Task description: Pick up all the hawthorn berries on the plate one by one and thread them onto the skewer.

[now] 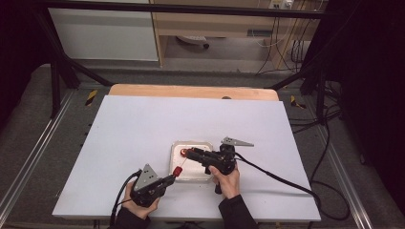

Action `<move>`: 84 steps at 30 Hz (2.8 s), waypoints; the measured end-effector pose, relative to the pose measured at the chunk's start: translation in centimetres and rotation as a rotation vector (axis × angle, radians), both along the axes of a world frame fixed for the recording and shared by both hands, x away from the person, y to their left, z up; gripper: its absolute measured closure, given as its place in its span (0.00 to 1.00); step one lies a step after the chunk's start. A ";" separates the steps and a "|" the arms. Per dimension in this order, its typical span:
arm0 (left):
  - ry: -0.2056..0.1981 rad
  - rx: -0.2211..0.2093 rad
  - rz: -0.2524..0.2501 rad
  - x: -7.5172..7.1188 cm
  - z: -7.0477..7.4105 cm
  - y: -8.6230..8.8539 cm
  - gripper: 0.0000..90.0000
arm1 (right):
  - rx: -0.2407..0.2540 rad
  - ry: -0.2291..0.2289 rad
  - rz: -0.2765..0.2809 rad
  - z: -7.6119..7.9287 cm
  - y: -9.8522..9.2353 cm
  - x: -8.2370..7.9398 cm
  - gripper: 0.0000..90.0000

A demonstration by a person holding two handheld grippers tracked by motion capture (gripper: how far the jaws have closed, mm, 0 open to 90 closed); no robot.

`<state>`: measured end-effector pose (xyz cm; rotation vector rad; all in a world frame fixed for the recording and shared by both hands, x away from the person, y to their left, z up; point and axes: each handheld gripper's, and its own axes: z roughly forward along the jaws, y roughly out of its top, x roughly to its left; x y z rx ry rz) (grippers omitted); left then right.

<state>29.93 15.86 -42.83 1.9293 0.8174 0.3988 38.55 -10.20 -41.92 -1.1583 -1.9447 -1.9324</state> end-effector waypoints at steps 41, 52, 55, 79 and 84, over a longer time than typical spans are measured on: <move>0.035 0.050 0.077 1.5 -0.1 5.5 0.98 | -0.427 -0.085 -0.054 0.6 -1.3 0.7 0.19; 0.057 0.076 0.096 2.5 -0.8 6.6 0.98 | -0.744 -0.051 0.059 2.6 2.5 3.9 0.23; 0.065 0.073 0.104 2.7 -0.9 6.8 0.98 | -0.820 -0.048 0.111 3.0 3.9 5.0 0.25; 0.082 0.080 0.117 2.9 -1.1 6.8 0.98 | -1.017 0.092 0.278 0.5 9.3 9.8 0.60; 0.080 0.080 0.117 2.9 -1.1 6.8 0.98 | -1.022 0.104 0.278 0.3 9.3 10.0 0.66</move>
